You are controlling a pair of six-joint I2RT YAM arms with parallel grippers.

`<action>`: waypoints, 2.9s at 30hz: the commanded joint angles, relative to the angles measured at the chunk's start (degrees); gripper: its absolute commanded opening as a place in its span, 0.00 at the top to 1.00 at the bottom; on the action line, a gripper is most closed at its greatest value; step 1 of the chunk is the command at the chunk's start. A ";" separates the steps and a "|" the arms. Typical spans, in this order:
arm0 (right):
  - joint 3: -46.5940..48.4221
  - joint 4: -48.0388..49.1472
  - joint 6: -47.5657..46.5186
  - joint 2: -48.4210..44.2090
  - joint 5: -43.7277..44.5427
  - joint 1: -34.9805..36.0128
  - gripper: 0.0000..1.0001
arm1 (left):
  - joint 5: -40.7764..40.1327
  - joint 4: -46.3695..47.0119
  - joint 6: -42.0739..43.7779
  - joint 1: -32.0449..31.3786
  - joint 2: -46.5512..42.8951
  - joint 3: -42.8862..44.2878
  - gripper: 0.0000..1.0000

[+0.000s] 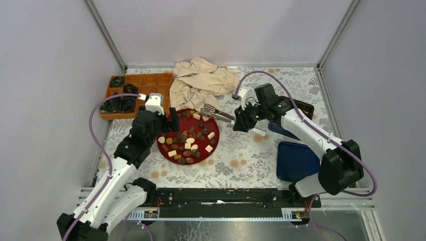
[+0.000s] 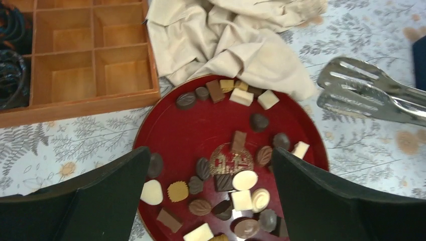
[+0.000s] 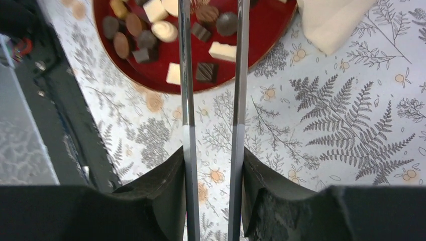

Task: Pack the chocolate
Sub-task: Pick up the fake chocolate from the plate, then place the fake chocolate in the packing box.

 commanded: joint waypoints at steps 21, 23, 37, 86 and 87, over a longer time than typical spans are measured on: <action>10.99 -14.62 -11.41 12.79 18.87 8.58 0.56 | 4.18 2.55 3.31 5.51 -3.57 -1.72 0.02; 11.68 -15.10 -11.34 13.96 19.00 8.72 0.56 | 4.34 2.54 3.23 5.59 -3.55 -1.67 0.02; 14.61 -17.29 -11.29 17.59 18.01 10.72 0.52 | 5.49 2.85 3.10 6.05 -3.55 -1.73 0.02; 8.93 -13.29 -8.98 2.49 10.25 -42.21 0.92 | 7.24 3.47 3.14 6.56 -6.32 -2.09 0.02; 8.24 -13.09 -9.06 2.15 10.53 -43.36 0.92 | 7.35 3.48 3.10 6.56 -6.42 -2.06 0.02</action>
